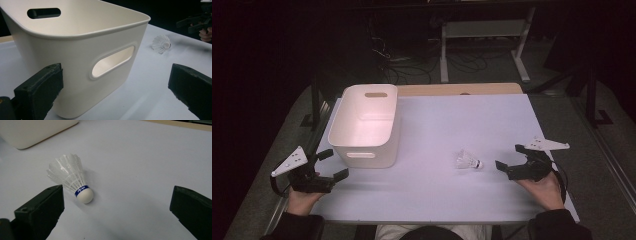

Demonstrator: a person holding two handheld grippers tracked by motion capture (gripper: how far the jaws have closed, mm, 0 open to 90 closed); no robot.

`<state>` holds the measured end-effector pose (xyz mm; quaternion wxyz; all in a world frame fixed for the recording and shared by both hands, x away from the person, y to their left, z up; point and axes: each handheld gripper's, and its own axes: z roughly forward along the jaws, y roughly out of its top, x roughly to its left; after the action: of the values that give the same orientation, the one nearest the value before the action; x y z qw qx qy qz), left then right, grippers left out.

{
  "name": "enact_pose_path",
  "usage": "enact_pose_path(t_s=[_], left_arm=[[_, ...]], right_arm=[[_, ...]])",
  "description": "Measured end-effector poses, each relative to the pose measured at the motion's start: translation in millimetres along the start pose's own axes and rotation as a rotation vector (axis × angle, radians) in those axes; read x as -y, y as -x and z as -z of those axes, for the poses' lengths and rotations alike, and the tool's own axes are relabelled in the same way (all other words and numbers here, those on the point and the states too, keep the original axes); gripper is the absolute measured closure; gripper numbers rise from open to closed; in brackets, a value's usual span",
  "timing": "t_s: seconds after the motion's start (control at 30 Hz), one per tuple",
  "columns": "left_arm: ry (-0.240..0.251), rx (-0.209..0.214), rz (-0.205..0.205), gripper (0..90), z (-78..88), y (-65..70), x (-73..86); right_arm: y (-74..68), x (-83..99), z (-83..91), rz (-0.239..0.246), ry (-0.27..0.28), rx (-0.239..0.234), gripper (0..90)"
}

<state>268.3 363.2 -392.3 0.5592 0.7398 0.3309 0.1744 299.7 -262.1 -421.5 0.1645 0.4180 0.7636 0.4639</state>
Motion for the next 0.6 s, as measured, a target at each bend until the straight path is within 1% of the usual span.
enact_pose_path(t_s=[0.6], left_arm=[[-0.003,0.007,-0.006,0.0,-0.4,0.5,-0.1]], right_arm=[[-0.8,-0.2,0.9,-0.004,0.009,-0.005,0.0]])
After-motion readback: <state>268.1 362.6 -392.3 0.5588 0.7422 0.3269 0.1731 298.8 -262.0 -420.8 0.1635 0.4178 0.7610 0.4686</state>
